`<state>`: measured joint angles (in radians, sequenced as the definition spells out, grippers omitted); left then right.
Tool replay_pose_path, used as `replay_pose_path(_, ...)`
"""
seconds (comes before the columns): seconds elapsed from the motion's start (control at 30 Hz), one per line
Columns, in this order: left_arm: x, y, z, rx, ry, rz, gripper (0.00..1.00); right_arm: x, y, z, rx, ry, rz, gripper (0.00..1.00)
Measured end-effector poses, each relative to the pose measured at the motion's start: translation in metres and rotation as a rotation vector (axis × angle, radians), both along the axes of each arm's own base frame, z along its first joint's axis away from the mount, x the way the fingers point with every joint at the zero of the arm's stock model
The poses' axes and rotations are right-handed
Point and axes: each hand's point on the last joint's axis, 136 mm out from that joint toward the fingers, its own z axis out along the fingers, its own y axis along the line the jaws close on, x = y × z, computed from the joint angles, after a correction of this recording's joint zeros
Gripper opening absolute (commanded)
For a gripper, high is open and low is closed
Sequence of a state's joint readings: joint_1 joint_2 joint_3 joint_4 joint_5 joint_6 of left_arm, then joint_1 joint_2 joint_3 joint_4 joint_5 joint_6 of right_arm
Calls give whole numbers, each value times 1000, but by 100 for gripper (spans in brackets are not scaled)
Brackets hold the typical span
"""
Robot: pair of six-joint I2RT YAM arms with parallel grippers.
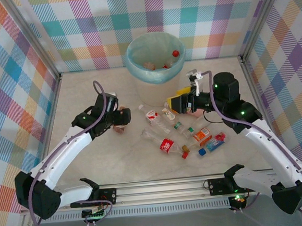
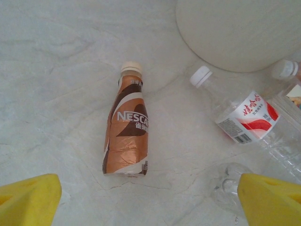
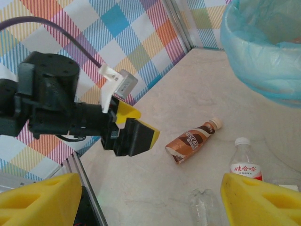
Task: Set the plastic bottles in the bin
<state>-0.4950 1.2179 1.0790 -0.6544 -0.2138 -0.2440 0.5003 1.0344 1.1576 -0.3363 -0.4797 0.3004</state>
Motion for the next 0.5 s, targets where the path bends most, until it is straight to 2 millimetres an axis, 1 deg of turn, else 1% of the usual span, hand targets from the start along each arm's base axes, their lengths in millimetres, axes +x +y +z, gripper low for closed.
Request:
replay_pose_path(0.13,8,5,-16,-20,65,14,95,-3,3,2,4,-5,9,77)
replay_pose_path(0.23,16,3,-29,-27,124,16,90,-5,5,1,2,-5,18,77)
replay_pose_path(0.33,18,-9,-36,-61,168,-16,89,-5,4,-1,-9,-4,5,77)
replay_pose_path(0.4,12,-18,-37,-81,184,-40,90,-4,1,-3,-19,1,-17,77)
replay_pose_path(0.5,4,-37,-36,-109,196,-79,91,-3,-7,-5,-37,-7,-61,77)
